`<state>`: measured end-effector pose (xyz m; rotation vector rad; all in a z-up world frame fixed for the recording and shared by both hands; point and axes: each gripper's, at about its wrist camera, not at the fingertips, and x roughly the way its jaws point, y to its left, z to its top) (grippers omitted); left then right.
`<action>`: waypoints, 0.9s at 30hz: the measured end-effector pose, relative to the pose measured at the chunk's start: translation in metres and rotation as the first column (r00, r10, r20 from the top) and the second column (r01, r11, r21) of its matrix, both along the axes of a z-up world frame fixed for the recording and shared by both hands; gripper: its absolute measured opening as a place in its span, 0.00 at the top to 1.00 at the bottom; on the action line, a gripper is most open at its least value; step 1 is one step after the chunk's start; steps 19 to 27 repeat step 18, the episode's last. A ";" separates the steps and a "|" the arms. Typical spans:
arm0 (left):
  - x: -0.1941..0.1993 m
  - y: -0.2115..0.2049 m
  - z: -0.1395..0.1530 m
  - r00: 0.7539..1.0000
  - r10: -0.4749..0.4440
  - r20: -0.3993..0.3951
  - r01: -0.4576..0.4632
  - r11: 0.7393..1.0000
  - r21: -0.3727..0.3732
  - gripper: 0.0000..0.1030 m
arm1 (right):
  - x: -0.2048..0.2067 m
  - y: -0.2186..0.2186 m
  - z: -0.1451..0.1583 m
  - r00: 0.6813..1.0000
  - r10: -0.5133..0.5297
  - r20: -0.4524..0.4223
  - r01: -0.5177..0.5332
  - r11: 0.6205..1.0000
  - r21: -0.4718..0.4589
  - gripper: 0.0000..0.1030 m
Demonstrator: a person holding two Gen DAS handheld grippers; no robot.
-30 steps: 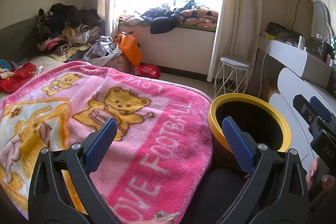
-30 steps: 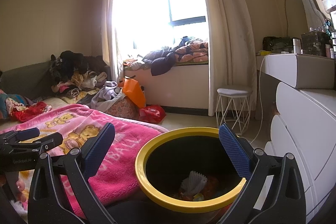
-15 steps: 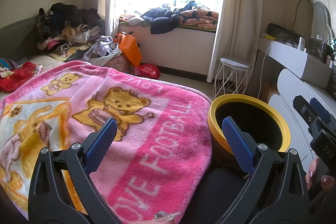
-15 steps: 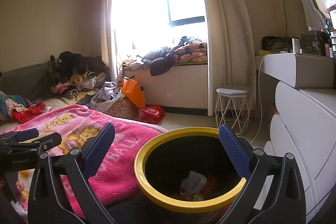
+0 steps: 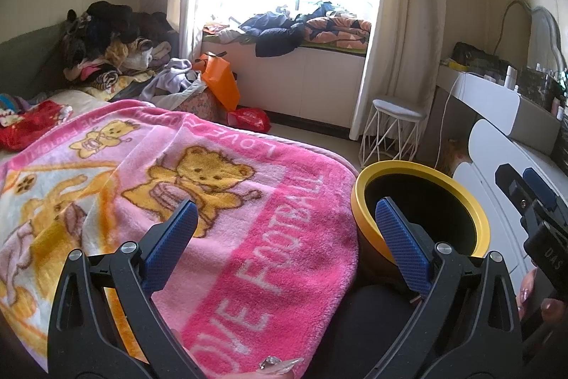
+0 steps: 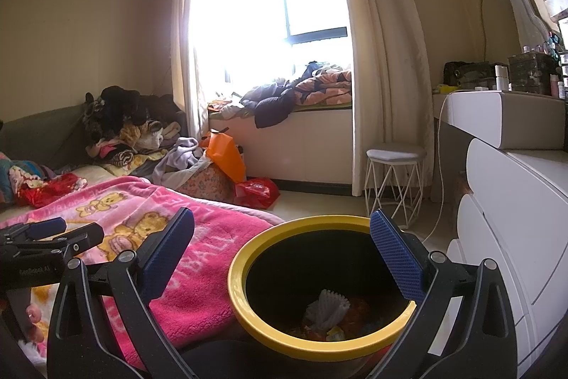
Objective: Collect trash
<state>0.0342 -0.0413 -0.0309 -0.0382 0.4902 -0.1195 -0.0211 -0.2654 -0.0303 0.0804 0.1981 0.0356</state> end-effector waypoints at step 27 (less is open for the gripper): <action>-0.065 0.313 -0.077 0.465 0.820 -0.333 -0.848 0.521 0.100 0.10 | 0.075 0.357 -0.040 0.470 0.732 -0.494 -0.812 0.578 0.083 0.06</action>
